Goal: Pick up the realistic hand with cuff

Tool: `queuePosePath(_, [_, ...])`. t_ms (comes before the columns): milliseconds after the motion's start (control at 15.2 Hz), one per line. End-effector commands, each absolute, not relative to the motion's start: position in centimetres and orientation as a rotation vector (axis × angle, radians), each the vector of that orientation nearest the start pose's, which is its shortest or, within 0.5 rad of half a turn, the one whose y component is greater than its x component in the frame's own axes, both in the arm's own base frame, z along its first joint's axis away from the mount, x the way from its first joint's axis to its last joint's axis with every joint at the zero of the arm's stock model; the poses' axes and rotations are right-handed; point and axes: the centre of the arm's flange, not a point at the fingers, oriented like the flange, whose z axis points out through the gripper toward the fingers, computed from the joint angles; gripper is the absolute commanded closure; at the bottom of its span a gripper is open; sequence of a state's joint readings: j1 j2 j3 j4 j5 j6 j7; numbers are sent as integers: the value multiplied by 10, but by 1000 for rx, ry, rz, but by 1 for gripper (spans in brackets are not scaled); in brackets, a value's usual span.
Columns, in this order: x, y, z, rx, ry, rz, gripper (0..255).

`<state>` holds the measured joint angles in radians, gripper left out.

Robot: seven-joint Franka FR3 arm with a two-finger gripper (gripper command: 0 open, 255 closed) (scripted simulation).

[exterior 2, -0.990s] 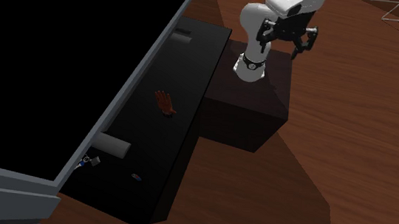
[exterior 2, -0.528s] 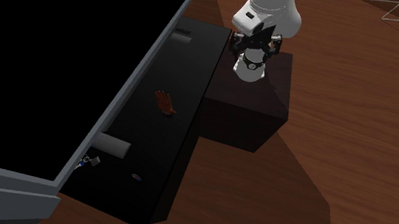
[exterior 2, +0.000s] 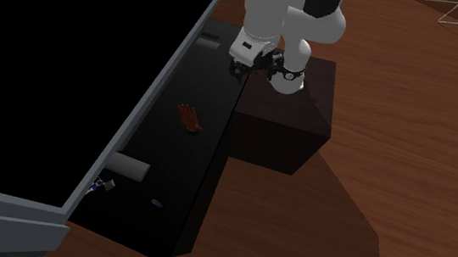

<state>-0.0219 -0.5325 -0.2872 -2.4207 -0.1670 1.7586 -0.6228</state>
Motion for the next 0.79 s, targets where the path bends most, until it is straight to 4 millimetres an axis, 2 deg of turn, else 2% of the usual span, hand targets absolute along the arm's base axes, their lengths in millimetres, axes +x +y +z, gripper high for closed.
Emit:
queuePosePath(0, [367, -156, 464, -3005, -717, 231, 0])
queuePosePath(726, [443, -249, 385, -2856, -1189, 331, 0])
